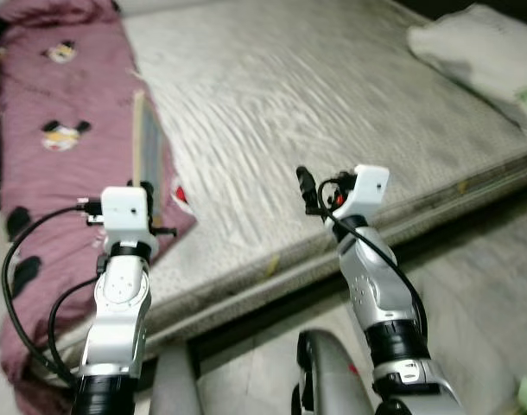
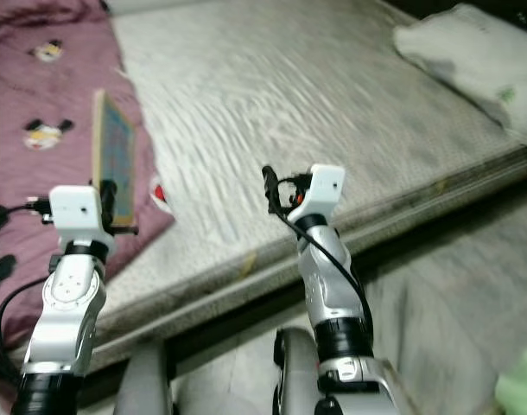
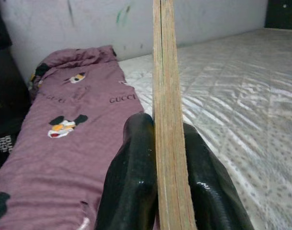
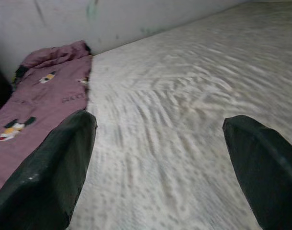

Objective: Clean up the room

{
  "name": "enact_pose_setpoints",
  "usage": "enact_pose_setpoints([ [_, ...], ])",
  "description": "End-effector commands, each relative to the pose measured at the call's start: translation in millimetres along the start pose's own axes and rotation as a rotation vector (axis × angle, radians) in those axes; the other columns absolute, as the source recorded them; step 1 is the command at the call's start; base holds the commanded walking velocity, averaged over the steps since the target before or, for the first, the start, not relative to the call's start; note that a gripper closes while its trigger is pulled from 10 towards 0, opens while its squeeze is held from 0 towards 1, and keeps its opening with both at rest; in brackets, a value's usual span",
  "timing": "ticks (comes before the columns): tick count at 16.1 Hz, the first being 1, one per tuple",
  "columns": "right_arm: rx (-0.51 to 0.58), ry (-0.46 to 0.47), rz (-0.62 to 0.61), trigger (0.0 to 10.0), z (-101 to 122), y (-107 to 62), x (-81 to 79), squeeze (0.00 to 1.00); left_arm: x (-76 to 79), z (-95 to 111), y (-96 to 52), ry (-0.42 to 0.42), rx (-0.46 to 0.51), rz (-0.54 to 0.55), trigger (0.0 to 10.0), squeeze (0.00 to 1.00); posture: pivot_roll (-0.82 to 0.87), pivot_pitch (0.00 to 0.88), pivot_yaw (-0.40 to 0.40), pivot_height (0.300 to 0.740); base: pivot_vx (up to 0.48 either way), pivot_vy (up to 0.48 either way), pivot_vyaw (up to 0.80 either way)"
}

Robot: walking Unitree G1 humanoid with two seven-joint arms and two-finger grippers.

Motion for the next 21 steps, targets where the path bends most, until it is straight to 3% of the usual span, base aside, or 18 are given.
enact_pose_setpoints([
  [1,0.013,-0.013,0.017,10.0,4.9,3.2,-3.6,0.00,-2.6,8.2,2.9,0.006,0.032,0.004,10.0,0.00,-0.01,0.000,-0.010,0.705,0.000,0.000,0.00],
  [5,0.013,-0.019,0.019,10.0,5.3,4.0,-3.1,0.00,-4.0,5.8,3.1,0.037,0.023,0.021,10.0,0.00,-0.01,0.000,-0.015,0.739,0.000,0.000,0.00],
  [14,0.007,-0.046,0.019,10.0,3.1,4.6,-1.4,0.00,7.0,2.1,0.9,0.036,0.020,0.008,10.0,0.00,-0.01,0.000,-0.013,0.740,0.000,0.000,0.00],
  [21,-0.007,-0.092,-0.006,10.0,-0.2,6.3,3.2,0.00,17.9,-9.1,-3.6,-0.021,0.000,-0.020,10.0,0.00,-0.01,0.000,-0.016,0.740,0.000,0.000,0.17],
])
Point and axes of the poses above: a point about 5 cm out from each wrist's last joint towards the gripper, its own y axis pointing out of the wrist towards the gripper, its own z axis along the axis of the wrist's last joint, x = y × z, the point moved 6 cm from there along y, pointing out of the wrist towards the gripper, and after that the axes turned 1 degree about -y, right-handed, at the moved point
